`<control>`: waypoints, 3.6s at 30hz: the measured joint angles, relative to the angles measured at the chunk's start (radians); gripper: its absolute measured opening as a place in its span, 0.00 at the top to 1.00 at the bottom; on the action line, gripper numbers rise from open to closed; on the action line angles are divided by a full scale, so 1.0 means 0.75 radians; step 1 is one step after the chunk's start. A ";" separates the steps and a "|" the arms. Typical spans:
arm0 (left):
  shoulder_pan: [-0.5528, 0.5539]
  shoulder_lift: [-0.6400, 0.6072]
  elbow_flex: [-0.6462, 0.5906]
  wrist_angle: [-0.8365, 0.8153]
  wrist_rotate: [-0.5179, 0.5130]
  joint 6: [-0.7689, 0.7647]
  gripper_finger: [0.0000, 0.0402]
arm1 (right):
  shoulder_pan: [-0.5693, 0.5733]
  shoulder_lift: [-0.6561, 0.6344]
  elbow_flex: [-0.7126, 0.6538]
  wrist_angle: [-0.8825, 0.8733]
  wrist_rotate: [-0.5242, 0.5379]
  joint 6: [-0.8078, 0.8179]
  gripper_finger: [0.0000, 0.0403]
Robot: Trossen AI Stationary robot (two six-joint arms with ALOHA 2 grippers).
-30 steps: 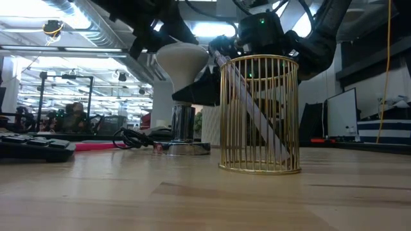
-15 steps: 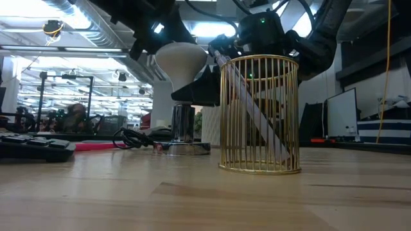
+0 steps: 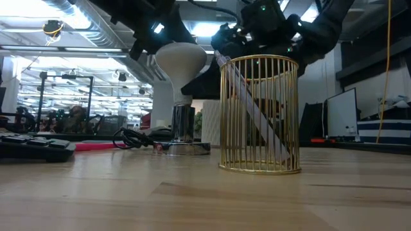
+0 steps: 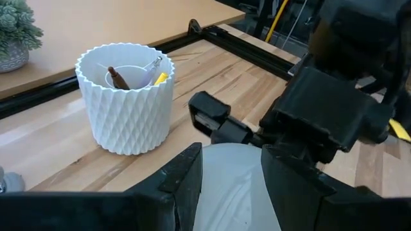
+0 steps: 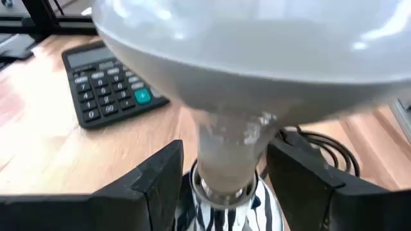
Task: Screw lightbulb
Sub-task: Insert the lightbulb into the lamp
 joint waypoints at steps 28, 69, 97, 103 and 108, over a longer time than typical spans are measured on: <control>-0.001 0.001 -0.001 -0.001 0.003 -0.014 0.62 | 0.000 -0.266 0.000 -0.434 0.057 0.042 0.45; -0.001 0.001 -0.001 -0.002 0.004 -0.004 0.62 | 0.000 -0.265 0.000 -0.455 0.070 0.127 0.97; -0.001 0.001 -0.001 -0.004 0.004 0.001 0.62 | 0.002 -0.556 0.002 -0.427 0.009 0.107 0.99; -0.001 0.001 -0.001 -0.005 0.004 0.000 0.62 | 0.001 -0.465 0.002 -0.366 0.009 0.106 0.99; -0.001 0.001 -0.001 -0.005 0.004 0.000 0.62 | 0.001 -0.435 0.002 -0.359 0.009 0.106 0.99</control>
